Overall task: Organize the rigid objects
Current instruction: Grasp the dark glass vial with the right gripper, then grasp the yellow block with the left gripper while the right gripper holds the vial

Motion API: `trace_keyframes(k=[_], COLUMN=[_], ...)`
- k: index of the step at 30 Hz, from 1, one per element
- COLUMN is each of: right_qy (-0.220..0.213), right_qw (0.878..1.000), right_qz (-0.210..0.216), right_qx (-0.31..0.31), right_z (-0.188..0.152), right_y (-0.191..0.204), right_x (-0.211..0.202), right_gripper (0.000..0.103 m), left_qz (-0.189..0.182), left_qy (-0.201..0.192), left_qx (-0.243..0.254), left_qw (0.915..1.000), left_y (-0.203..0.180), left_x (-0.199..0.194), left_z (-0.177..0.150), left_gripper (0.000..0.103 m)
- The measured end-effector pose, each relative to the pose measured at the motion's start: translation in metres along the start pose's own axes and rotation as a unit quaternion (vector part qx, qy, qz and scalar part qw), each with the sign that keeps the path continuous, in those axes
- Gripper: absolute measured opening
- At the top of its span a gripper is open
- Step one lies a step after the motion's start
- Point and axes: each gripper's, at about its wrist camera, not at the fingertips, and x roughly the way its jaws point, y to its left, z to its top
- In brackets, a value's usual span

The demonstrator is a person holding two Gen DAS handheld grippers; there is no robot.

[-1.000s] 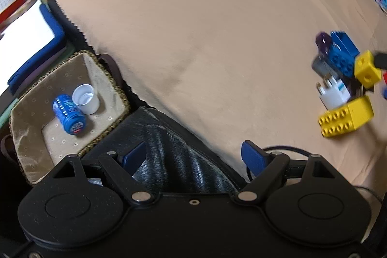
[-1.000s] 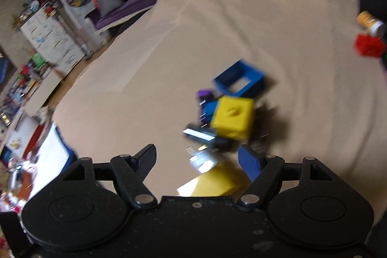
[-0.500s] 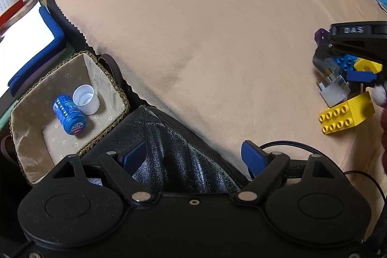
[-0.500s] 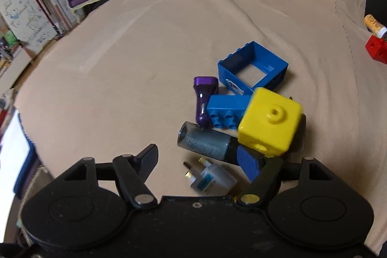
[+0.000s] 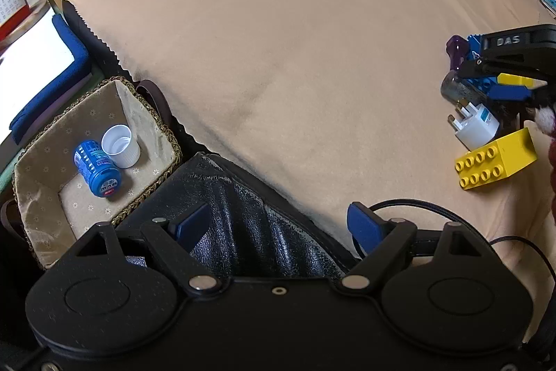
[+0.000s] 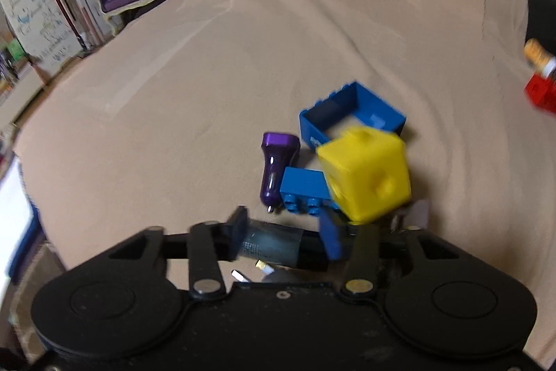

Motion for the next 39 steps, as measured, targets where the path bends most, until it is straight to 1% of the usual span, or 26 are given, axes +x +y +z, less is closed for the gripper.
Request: trace_keyframes(k=[2, 3, 4, 6, 9, 11, 12, 13, 14, 16, 18, 21, 26, 28, 30, 33, 37, 39], right_qy=[0.007, 0.007, 0.008, 0.01, 0.013, 0.018, 0.021, 0.023, 0.021, 0.011, 0.007, 0.002, -0.013, -0.021, -0.027, -0.039, -0.037, -0.04], right_qw=[1.0, 1.0, 1.0, 1.0, 1.0, 0.999, 0.999, 0.999, 0.998, 0.998, 0.998, 0.999, 0.999, 0.998, 0.997, 0.996, 0.995, 0.994], right_qz=[0.012, 0.012, 0.008, 0.0, -0.017, -0.023, -0.029, -0.035, -0.043, -0.041, -0.029, 0.0, 0.047, 0.062, 0.07, 0.074, 0.08, 0.086], right_qx=[0.012, 0.011, 0.007, -0.003, -0.017, -0.023, -0.028, -0.034, -0.045, -0.056, -0.057, -0.036, 0.0, 0.012, 0.022, 0.023, 0.041, 0.051], right_z=[-0.002, -0.004, -0.005, -0.008, -0.011, -0.012, -0.012, -0.014, -0.015, -0.016, -0.014, -0.008, 0.005, 0.008, 0.011, 0.01, 0.009, 0.008], right_y=[-0.005, -0.005, -0.004, 0.0, 0.012, 0.017, 0.019, 0.021, 0.023, 0.024, 0.022, 0.013, -0.003, -0.009, -0.017, -0.026, -0.041, -0.049], right_x=[-0.002, -0.004, -0.005, -0.004, 0.002, 0.009, 0.013, 0.014, 0.017, 0.014, 0.011, 0.0, -0.029, -0.042, -0.053, -0.066, -0.071, -0.078], right_gripper=[0.055, 0.059, 0.066, 0.072, 0.072, 0.069, 0.053, 0.041, 0.04, 0.036, 0.034, 0.032, 0.029, 0.027, 0.027, 0.027, 0.027, 0.027], left_qz=[0.0, -0.001, -0.001, 0.0, -0.002, -0.002, -0.003, -0.003, -0.004, -0.005, -0.007, -0.014, -0.034, -0.044, -0.056, -0.067, -0.082, -0.088], left_qy=[0.0, 0.0, 0.0, -0.001, -0.002, -0.002, -0.002, -0.001, -0.001, -0.002, -0.003, -0.008, -0.021, -0.027, -0.038, -0.056, -0.074, -0.071], left_qx=[-0.001, -0.001, 0.0, 0.001, 0.002, 0.0, 0.0, -0.001, -0.001, -0.001, 0.002, 0.011, 0.034, 0.044, 0.059, 0.087, 0.125, 0.149], left_qw=[1.0, 1.0, 1.0, 1.0, 1.0, 1.0, 1.0, 1.0, 1.0, 1.0, 1.0, 0.9998, 0.9987, 0.9977, 0.996, 0.9924, 0.986, 0.9824], left_y=[0.0, 0.0, 0.0, -0.001, -0.001, 0.0, 0.0, 0.0, 0.0, 0.0, -0.002, -0.006, -0.022, -0.032, -0.045, -0.066, -0.096, -0.11], left_x=[0.0, 0.0, 0.0, 0.0, 0.0, -0.001, 0.0, 0.0, 0.0, -0.001, -0.001, -0.005, -0.013, -0.017, -0.023, -0.031, -0.036, -0.032], left_z=[0.0, 0.0, -0.001, -0.001, -0.002, -0.002, -0.002, -0.002, -0.002, -0.002, -0.001, 0.001, 0.007, 0.011, 0.015, 0.019, 0.023, 0.025], left_gripper=[0.082, 0.082, 0.082, 0.082, 0.082, 0.082, 0.082, 0.082, 0.082, 0.082, 0.082, 0.082, 0.082, 0.083, 0.083, 0.089, 0.089, 0.09])
